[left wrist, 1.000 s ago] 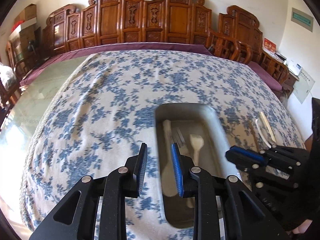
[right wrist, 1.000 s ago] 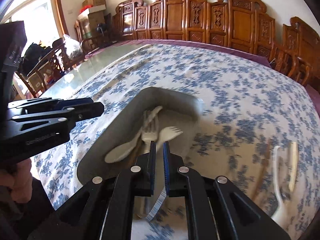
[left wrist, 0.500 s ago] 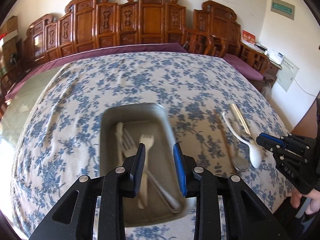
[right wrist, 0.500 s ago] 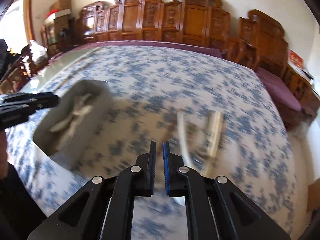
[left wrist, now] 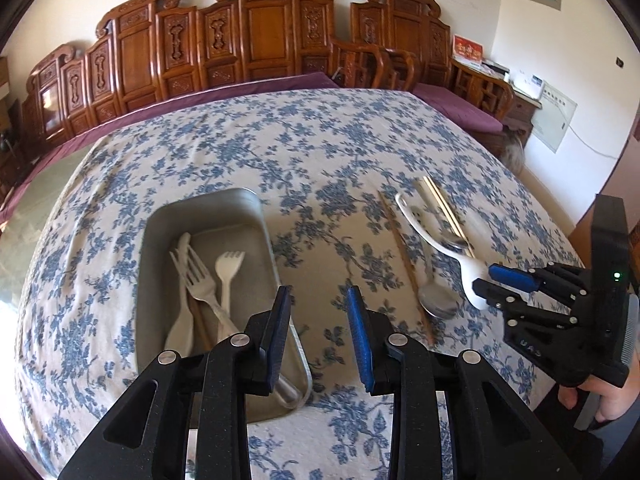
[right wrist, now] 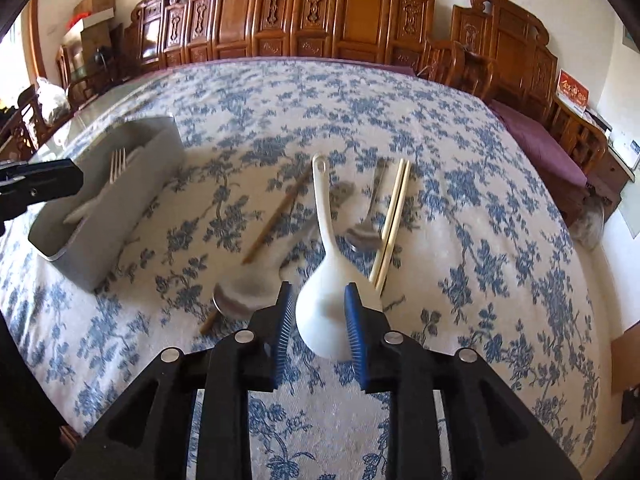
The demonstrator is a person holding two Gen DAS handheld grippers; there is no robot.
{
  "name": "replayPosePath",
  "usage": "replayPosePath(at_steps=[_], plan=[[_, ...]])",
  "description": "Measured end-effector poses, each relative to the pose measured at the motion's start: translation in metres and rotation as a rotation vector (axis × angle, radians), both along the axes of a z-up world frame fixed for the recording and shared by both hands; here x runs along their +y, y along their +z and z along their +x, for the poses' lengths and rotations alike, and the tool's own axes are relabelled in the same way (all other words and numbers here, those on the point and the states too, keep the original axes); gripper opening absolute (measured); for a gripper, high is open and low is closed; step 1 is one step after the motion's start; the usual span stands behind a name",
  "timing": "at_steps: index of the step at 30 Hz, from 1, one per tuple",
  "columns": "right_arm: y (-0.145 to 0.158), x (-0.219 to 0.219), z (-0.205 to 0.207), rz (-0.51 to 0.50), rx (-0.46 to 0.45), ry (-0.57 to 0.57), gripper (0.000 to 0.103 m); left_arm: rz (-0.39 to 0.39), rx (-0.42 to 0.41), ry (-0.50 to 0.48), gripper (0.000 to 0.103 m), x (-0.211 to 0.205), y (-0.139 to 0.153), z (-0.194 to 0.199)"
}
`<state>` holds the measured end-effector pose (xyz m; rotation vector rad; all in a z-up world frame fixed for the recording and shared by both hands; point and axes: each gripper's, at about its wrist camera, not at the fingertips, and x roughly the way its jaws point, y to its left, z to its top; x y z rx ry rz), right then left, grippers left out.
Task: Organize utensils
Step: 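Grasp the white plastic spoon with the right tool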
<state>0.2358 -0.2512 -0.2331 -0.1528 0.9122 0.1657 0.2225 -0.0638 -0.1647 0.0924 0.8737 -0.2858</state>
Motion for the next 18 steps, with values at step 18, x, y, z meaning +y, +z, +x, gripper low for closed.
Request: replayPosePath(at_steps=[18], plan=[[-0.023,0.013,0.005,-0.140,0.018,0.020,0.052,0.034,0.022,-0.023,0.027,-0.013,-0.011,-0.002]])
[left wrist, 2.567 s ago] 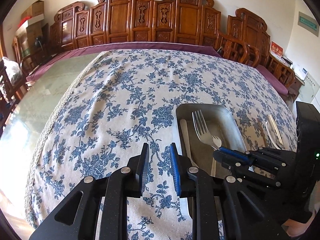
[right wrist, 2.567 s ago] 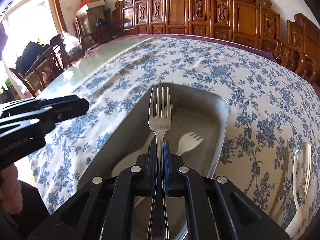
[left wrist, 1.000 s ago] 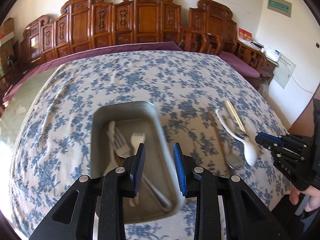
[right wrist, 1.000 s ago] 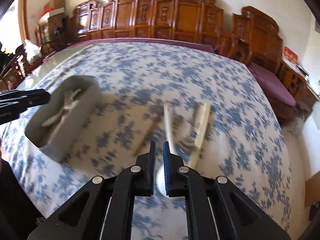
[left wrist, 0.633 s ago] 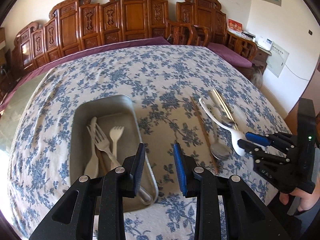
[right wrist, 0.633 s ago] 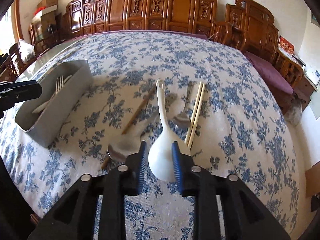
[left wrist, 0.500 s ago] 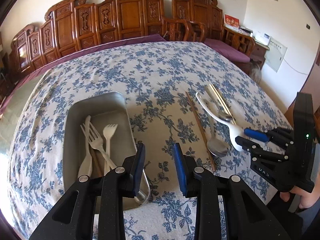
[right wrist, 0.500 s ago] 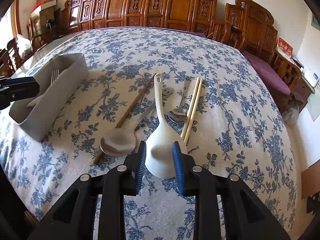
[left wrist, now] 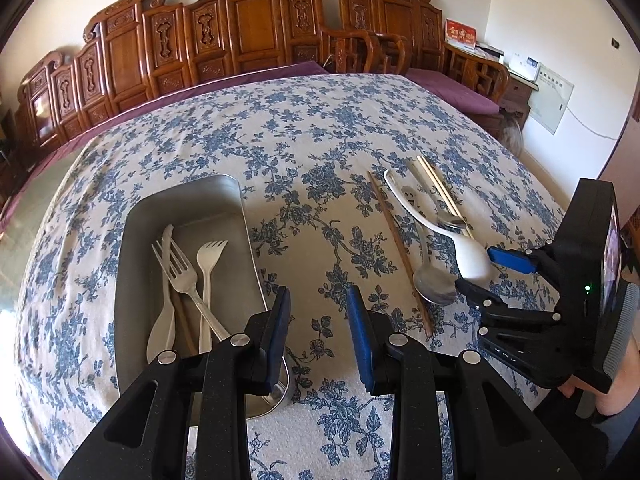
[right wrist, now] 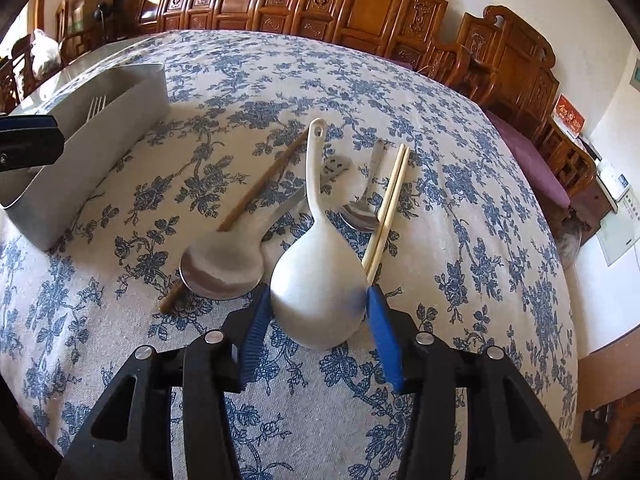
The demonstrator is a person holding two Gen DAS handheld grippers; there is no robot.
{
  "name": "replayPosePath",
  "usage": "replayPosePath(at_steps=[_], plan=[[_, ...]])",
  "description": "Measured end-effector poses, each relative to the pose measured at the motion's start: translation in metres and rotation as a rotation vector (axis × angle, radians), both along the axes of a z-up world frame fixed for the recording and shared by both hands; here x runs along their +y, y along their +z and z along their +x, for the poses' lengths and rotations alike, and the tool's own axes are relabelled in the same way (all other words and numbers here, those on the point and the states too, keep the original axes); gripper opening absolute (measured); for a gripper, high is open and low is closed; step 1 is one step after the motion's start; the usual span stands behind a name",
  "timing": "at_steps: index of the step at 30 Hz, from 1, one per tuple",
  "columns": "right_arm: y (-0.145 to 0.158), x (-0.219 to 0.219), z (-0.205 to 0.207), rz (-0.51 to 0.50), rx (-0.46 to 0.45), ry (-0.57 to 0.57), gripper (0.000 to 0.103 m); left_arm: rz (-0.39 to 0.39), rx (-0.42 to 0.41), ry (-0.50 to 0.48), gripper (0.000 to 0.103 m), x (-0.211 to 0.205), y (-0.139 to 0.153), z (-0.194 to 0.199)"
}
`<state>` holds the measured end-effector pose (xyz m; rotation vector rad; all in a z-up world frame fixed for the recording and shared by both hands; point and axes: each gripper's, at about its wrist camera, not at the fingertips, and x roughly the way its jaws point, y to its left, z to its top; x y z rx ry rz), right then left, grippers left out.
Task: Organize utensils
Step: 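Grasp the white plastic spoon with the right tool, then grasp the steel smiley-face spoon with the left tool while the right tool lifts the white spoon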
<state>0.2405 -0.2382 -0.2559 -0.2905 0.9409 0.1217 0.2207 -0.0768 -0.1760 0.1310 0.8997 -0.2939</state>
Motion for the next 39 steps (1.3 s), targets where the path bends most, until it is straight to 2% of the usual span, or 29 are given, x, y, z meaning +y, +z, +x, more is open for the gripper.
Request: replayPosePath(at_steps=[5,12,22,29,39], plan=[[0.003,-0.008,0.003,0.009,-0.012,-0.035,0.049,0.001,-0.001,-0.001,0.027,-0.001,0.000,0.000],[0.019,-0.036,0.005,0.091,-0.064,-0.121,0.033,0.006,-0.001,-0.010,0.027,-0.004,0.001,-0.003],[0.024,-0.078,0.021,0.177,-0.066,-0.219,0.007,0.018,0.000,-0.027,0.027,-0.012,-0.002,-0.005],[0.037,-0.084,0.017,0.259,-0.103,-0.211,0.005,0.027,0.006,-0.032,0.027,-0.020,-0.008,-0.009],[0.048,-0.127,0.017,0.377,-0.139,-0.297,0.005,0.047,0.035,-0.062,0.027,-0.053,-0.021,0.000]])
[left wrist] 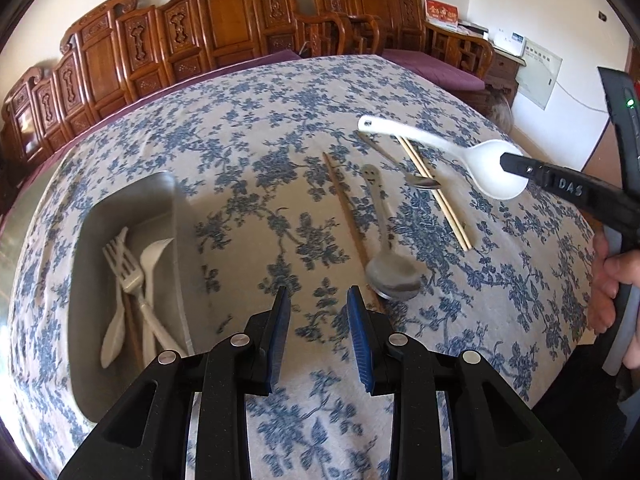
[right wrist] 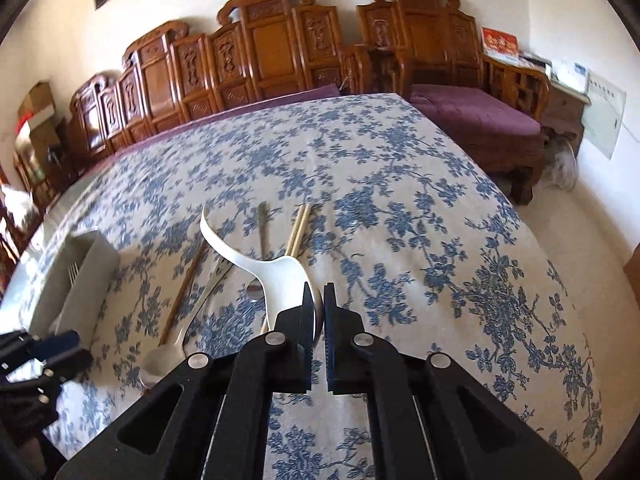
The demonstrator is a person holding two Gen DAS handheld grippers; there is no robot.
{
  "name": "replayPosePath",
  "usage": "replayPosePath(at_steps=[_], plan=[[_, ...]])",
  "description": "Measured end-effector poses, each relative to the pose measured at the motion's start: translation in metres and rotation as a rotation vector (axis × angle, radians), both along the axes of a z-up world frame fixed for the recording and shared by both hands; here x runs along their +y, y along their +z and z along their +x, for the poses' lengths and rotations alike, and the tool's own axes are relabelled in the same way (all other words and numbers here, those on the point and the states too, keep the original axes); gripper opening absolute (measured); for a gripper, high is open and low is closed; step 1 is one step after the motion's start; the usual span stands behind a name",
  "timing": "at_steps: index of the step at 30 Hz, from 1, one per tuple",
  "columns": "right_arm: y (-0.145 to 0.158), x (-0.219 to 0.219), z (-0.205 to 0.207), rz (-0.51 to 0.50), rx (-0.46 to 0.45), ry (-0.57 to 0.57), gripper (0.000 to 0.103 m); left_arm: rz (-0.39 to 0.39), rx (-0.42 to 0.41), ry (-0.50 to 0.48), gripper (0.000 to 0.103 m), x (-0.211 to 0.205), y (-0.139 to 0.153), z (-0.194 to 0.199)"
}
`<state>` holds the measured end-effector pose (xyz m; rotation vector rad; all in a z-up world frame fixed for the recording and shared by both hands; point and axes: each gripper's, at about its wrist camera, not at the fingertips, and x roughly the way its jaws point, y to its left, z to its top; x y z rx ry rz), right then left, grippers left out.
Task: Organize utensils
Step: 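Grasp the steel smiley-face spoon with the left tool while the right tool lifts the white spoon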
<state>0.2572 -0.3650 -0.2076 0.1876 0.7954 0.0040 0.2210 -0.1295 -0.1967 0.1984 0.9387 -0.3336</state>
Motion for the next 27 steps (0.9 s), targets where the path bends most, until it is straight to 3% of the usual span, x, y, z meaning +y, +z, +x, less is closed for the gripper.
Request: replayPosePath(at_steps=[2,5,11,15,22,24,27], plan=[[-0.001,-0.008,0.000,0.015,0.002,-0.018,0.005,0.002,0.010,-0.010,0.027,-0.007,-0.003,0.005],[-0.001,-0.010,0.000,-0.044,-0.002,-0.040,0.005,-0.023,0.038,-0.014,0.027,-0.019,-0.007,0.019],[-0.005,-0.022,0.001,0.002,0.008,-0.054,0.005,-0.017,0.064,-0.046,0.027,-0.048,-0.015,0.046],[-0.007,-0.022,0.001,0.019,0.014,-0.052,0.005,-0.019,0.088,-0.065,0.019,-0.063,-0.022,0.060],[-0.007,-0.020,0.001,0.009,0.012,-0.047,0.005,-0.001,0.133,-0.072,0.016,-0.080,-0.041,0.078],[-0.007,-0.019,0.002,0.012,0.012,-0.040,0.005,0.011,0.124,-0.067,0.008,-0.081,-0.042,0.080],[-0.005,-0.016,0.002,0.018,0.007,-0.033,0.005,-0.001,0.138,-0.068,0.005,-0.079,-0.042,0.083]])
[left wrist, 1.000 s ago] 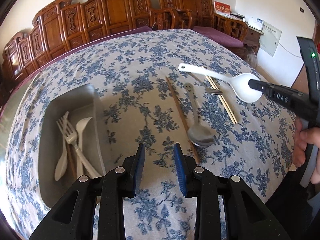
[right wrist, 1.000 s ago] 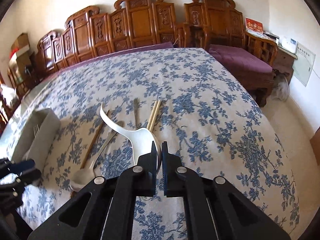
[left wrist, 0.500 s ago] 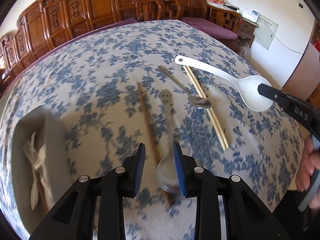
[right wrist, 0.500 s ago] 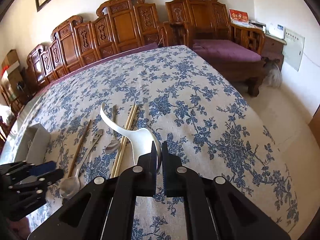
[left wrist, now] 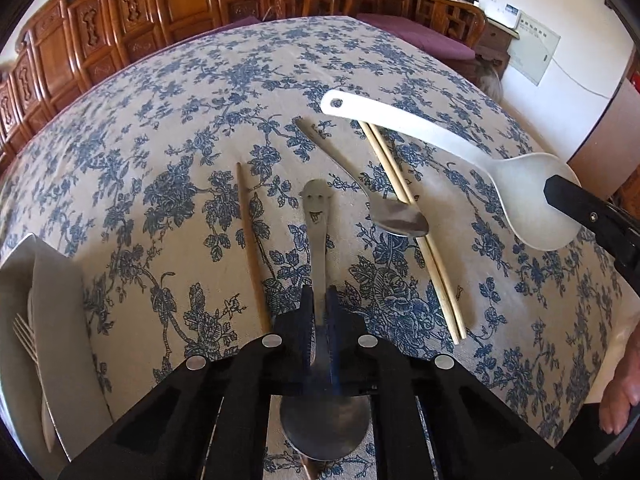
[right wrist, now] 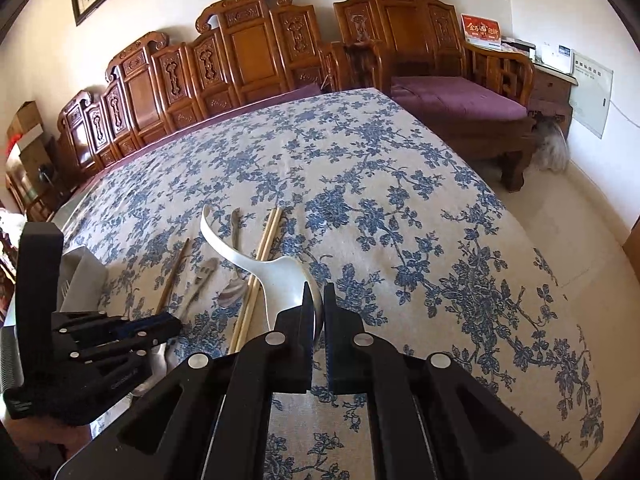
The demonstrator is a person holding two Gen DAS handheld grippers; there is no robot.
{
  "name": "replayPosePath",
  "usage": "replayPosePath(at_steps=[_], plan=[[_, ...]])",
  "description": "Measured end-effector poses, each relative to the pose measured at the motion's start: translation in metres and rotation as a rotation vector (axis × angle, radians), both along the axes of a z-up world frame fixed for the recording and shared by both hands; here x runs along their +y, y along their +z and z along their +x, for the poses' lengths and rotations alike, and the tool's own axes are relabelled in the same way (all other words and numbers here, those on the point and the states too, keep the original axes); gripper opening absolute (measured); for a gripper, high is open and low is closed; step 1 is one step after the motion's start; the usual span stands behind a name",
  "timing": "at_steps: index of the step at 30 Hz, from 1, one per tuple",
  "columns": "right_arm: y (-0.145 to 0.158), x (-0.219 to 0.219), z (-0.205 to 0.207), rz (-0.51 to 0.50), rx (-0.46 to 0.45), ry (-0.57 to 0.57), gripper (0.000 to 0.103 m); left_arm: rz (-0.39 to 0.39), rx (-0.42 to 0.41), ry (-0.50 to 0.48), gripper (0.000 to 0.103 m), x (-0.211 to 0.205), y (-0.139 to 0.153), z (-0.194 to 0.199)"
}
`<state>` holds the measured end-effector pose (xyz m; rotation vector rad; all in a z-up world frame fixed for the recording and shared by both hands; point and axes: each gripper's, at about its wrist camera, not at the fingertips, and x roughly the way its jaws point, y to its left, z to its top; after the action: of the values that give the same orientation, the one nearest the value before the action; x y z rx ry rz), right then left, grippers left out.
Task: Organize utensils
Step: 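Grasp the steel smiley-face spoon with the left tool while the right tool lifts the white spoon, then lower the smiley spoon into the tray with the left tool while the right tool carries the white spoon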
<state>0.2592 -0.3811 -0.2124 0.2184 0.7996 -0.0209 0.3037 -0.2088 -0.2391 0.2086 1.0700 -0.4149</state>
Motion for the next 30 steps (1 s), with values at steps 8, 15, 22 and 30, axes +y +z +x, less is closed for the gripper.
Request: replayPosePath(at_steps=[8,15,22,30], plan=[[0.003,0.009,-0.006,0.013,-0.007,0.012,0.005,-0.024,-0.020,0.019,0.005,0.021,0.018,-0.021],[0.005,0.030,-0.009,0.001,-0.014,0.051,0.005,-0.047,-0.067,0.046,0.005,0.045,0.045,-0.040],[0.003,0.045,-0.011,-0.009,-0.010,0.077,0.005,-0.077,-0.098,0.082,0.005,0.066,0.054,-0.051],[0.010,0.058,-0.018,-0.023,-0.028,0.107,0.005,-0.096,-0.129,0.105,0.005,0.084,0.068,-0.063]])
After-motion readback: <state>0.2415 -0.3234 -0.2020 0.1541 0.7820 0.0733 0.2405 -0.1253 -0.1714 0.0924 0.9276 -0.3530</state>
